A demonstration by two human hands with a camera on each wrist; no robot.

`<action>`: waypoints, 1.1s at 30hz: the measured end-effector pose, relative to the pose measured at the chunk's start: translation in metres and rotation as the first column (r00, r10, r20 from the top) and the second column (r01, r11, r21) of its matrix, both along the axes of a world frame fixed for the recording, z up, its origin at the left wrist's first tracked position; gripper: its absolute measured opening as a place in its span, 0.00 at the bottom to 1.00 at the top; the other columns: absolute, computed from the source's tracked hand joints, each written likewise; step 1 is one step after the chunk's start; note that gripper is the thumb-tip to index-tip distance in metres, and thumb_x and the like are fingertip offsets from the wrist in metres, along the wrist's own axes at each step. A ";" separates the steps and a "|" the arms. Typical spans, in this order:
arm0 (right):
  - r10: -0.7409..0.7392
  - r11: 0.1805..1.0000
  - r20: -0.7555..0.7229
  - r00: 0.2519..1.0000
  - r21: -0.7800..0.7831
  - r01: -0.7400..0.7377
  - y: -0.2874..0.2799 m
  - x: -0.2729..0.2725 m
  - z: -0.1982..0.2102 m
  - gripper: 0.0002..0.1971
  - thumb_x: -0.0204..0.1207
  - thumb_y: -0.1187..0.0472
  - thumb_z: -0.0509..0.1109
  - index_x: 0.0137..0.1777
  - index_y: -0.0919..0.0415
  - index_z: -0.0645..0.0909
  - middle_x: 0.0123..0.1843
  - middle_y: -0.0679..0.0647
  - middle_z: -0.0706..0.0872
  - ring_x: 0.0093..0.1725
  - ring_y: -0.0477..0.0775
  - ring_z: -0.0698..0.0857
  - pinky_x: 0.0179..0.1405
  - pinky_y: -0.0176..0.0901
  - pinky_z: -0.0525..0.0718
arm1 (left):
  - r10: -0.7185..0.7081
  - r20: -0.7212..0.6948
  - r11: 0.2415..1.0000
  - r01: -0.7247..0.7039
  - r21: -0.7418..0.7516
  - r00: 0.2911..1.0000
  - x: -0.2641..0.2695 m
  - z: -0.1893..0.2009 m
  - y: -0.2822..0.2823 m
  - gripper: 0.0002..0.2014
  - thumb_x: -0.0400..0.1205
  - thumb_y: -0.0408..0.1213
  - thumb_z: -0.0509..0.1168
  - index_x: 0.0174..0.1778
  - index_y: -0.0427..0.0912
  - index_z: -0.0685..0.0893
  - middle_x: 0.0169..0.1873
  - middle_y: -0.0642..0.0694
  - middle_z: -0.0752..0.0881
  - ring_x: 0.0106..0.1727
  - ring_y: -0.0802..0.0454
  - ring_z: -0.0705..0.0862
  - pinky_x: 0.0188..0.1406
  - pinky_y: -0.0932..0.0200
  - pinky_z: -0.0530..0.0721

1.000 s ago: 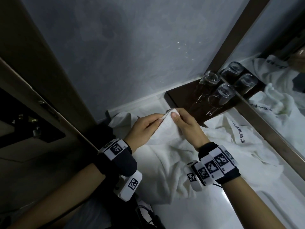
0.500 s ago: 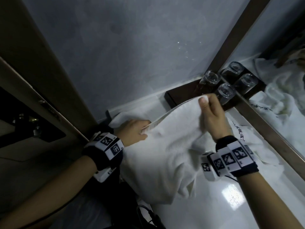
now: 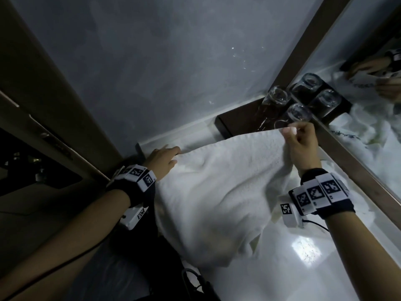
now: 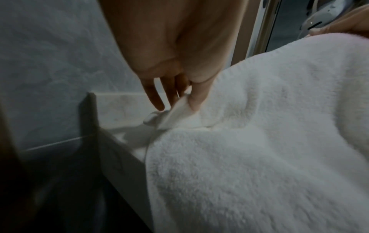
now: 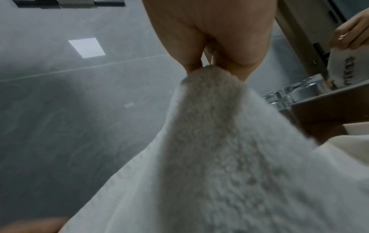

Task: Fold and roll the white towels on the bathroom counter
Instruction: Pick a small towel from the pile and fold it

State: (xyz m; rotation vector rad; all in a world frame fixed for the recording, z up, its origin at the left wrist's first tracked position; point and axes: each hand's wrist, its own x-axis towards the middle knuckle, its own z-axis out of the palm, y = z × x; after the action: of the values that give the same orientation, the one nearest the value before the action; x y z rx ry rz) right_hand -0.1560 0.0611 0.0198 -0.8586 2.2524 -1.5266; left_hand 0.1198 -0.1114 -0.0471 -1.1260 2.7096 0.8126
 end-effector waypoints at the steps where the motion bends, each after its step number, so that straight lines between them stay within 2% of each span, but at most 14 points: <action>1: -0.010 1.000 0.006 1.000 0.026 0.010 0.001 -0.002 -0.002 0.09 0.75 0.57 0.70 0.50 0.52 0.73 0.43 0.45 0.80 0.47 0.47 0.80 0.57 0.51 0.78 | 0.001 -0.028 1.000 -0.001 -0.006 1.000 -0.001 -0.002 0.001 0.12 0.82 0.31 0.57 0.62 0.37 0.74 0.56 0.34 0.81 0.55 0.33 0.79 0.56 0.43 0.78; 4: -0.028 0.989 0.041 0.999 0.147 0.022 0.006 -0.007 -0.012 0.28 0.65 0.49 0.78 0.62 0.57 0.74 0.45 0.48 0.79 0.45 0.46 0.78 0.51 0.46 0.79 | 0.023 -0.136 1.000 -0.025 -0.006 0.990 -0.002 -0.007 0.001 0.13 0.82 0.29 0.58 0.63 0.35 0.76 0.56 0.33 0.82 0.57 0.36 0.80 0.57 0.45 0.78; 6: 0.019 0.952 0.097 0.995 0.301 -0.047 0.008 -0.008 -0.017 0.33 0.60 0.47 0.80 0.62 0.59 0.74 0.54 0.53 0.83 0.53 0.52 0.82 0.56 0.51 0.82 | 0.053 -0.181 0.998 -0.060 -0.036 0.982 -0.003 -0.007 0.000 0.12 0.83 0.31 0.59 0.60 0.31 0.78 0.54 0.31 0.81 0.57 0.36 0.79 0.57 0.46 0.76; 9: 0.139 0.824 0.008 0.990 0.554 -0.120 0.011 -0.008 -0.028 0.25 0.67 0.46 0.75 0.57 0.62 0.76 0.54 0.60 0.85 0.54 0.62 0.83 0.58 0.61 0.81 | 0.097 -0.198 0.985 -0.123 -0.122 0.975 -0.002 -0.007 -0.005 0.13 0.83 0.34 0.59 0.52 0.25 0.79 0.50 0.27 0.79 0.53 0.34 0.78 0.55 0.43 0.75; 11: 0.107 0.840 -0.060 0.992 0.539 -0.059 0.013 -0.012 -0.031 0.21 0.72 0.50 0.72 0.57 0.62 0.75 0.54 0.59 0.83 0.54 0.62 0.81 0.55 0.53 0.78 | 0.146 -0.239 0.980 -0.174 -0.099 0.960 0.001 -0.004 -0.011 0.12 0.83 0.35 0.60 0.51 0.28 0.80 0.49 0.26 0.78 0.49 0.34 0.79 0.48 0.49 0.73; 14: 0.038 0.883 -0.135 0.990 0.468 0.030 0.014 -0.023 -0.027 0.16 0.75 0.55 0.71 0.54 0.67 0.74 0.45 0.58 0.79 0.51 0.64 0.80 0.47 0.47 0.71 | 0.169 -0.365 0.982 -0.188 -0.019 0.916 0.011 0.008 -0.024 0.09 0.79 0.39 0.67 0.47 0.36 0.84 0.45 0.35 0.83 0.44 0.45 0.81 0.41 0.68 0.67; 16: 0.026 0.866 -0.174 0.984 0.496 0.065 0.010 -0.029 -0.025 0.16 0.75 0.58 0.71 0.55 0.68 0.74 0.44 0.59 0.76 0.52 0.66 0.80 0.46 0.48 0.69 | 0.237 -0.420 0.971 -0.196 0.140 0.876 0.018 0.021 -0.031 0.07 0.72 0.51 0.69 0.38 0.53 0.86 0.40 0.56 0.85 0.41 0.61 0.82 0.39 0.69 0.72; 18: 0.027 0.822 -0.230 0.973 0.560 0.109 0.003 -0.026 -0.022 0.18 0.75 0.61 0.69 0.61 0.67 0.73 0.48 0.64 0.77 0.56 0.69 0.80 0.46 0.49 0.71 | 0.298 -0.397 0.949 -0.225 0.220 0.868 0.019 0.033 -0.032 0.03 0.69 0.59 0.68 0.36 0.68 0.83 0.38 0.67 0.84 0.43 0.64 0.83 0.43 0.64 0.79; 20: 0.087 0.791 -0.344 0.935 0.595 0.145 -0.006 -0.012 -0.019 0.21 0.74 0.68 0.68 0.65 0.69 0.69 0.60 0.70 0.77 0.60 0.72 0.78 0.52 0.54 0.74 | 0.313 -0.446 0.945 -0.229 0.232 0.839 0.015 0.041 -0.026 0.04 0.72 0.55 0.70 0.34 0.71 0.82 0.36 0.68 0.83 0.41 0.66 0.82 0.39 0.67 0.80; 22: 0.181 0.858 -0.425 0.887 0.508 0.069 -0.018 0.014 -0.013 0.26 0.72 0.69 0.71 0.69 0.71 0.68 0.67 0.70 0.73 0.65 0.69 0.75 0.63 0.54 0.72 | 0.273 -0.538 0.959 -0.181 0.218 0.798 0.005 0.050 -0.015 0.08 0.74 0.45 0.72 0.33 0.64 0.83 0.36 0.62 0.83 0.36 0.67 0.80 0.36 0.77 0.77; 24: 0.293 0.931 -0.340 0.894 0.315 -0.185 -0.032 0.049 -0.003 0.26 0.73 0.63 0.73 0.69 0.68 0.71 0.67 0.65 0.76 0.66 0.61 0.77 0.67 0.47 0.73 | 0.186 -0.613 0.979 -0.092 0.183 0.768 -0.004 0.058 0.000 0.07 0.74 0.37 0.72 0.37 0.54 0.84 0.38 0.53 0.82 0.37 0.67 0.80 0.38 0.82 0.74; 28: 0.639 0.760 -0.033 0.768 0.177 -0.625 -0.054 0.110 0.013 0.24 0.70 0.53 0.76 0.65 0.55 0.78 0.62 0.49 0.84 0.63 0.45 0.81 0.65 0.36 0.74 | 0.236 -0.690 0.954 -0.028 0.299 0.685 -0.013 0.067 0.019 0.07 0.73 0.35 0.73 0.39 0.53 0.84 0.40 0.52 0.85 0.39 0.61 0.83 0.38 0.78 0.78; 31: 0.568 0.822 0.042 0.822 0.035 -0.569 -0.061 0.130 0.013 0.16 0.66 0.59 0.78 0.54 0.58 0.82 0.41 0.47 0.85 0.44 0.41 0.83 0.48 0.34 0.78 | 0.404 -0.712 0.880 -0.031 0.474 0.574 -0.013 0.063 0.025 0.11 0.72 0.32 0.74 0.39 0.55 0.82 0.34 0.62 0.88 0.37 0.67 0.86 0.35 0.74 0.81; 33: 0.483 0.875 0.043 0.874 -0.014 -0.483 -0.061 0.133 0.009 0.10 0.66 0.61 0.78 0.46 0.60 0.83 0.32 0.51 0.79 0.33 0.43 0.75 0.36 0.34 0.73 | 0.533 -0.673 0.808 -0.073 0.585 0.513 -0.007 0.057 0.027 0.12 0.70 0.30 0.74 0.39 0.52 0.82 0.34 0.61 0.90 0.38 0.65 0.87 0.36 0.70 0.83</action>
State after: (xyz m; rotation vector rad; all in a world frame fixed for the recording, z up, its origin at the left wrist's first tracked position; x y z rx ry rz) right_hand -0.0230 -0.0002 0.0291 -1.2591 1.8099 -1.2942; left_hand 0.1124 -0.0846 0.0097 -1.3448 2.5234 2.5022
